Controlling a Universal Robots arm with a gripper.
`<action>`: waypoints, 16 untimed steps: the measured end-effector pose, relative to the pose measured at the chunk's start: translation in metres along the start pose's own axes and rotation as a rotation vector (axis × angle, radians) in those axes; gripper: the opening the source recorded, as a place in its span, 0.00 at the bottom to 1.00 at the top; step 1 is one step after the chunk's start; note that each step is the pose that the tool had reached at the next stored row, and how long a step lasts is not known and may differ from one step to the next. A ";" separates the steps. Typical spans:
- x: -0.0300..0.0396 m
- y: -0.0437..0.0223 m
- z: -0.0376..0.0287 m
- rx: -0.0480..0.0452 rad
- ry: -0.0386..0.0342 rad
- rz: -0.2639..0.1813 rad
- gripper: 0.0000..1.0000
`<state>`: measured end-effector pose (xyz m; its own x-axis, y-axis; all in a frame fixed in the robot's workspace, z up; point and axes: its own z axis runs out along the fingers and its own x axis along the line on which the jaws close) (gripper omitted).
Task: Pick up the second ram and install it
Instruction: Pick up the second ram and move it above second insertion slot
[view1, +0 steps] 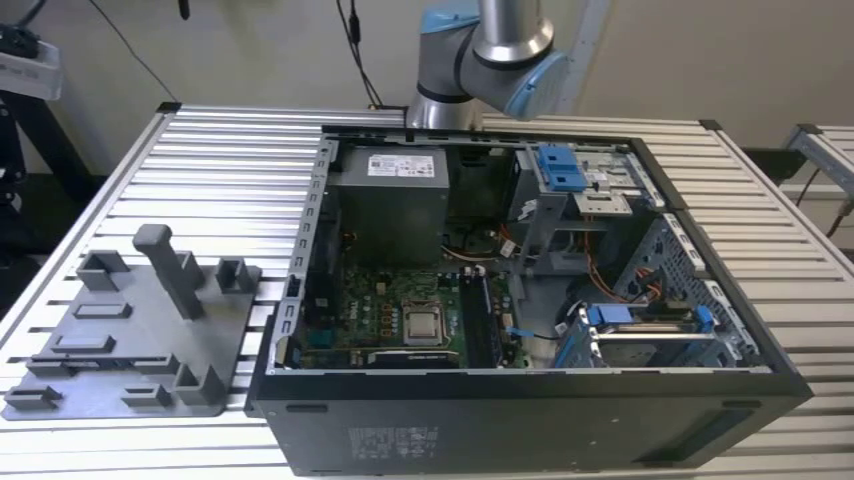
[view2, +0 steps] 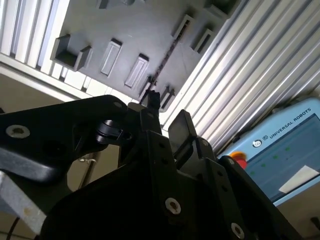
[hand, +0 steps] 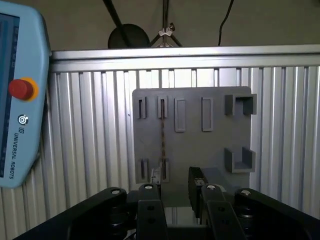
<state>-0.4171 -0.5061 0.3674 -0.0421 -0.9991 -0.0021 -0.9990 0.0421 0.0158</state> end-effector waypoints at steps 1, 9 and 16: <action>0.0000 0.0000 0.0007 -0.0003 0.0000 -0.004 0.36; 0.0001 0.0000 0.0107 -0.0005 -0.0077 -0.054 0.36; 0.0004 0.0021 0.0184 -0.0007 -0.0192 -0.040 0.36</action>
<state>-0.4195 -0.5063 0.3490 -0.0020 -0.9998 -0.0220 -0.9999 0.0017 0.0160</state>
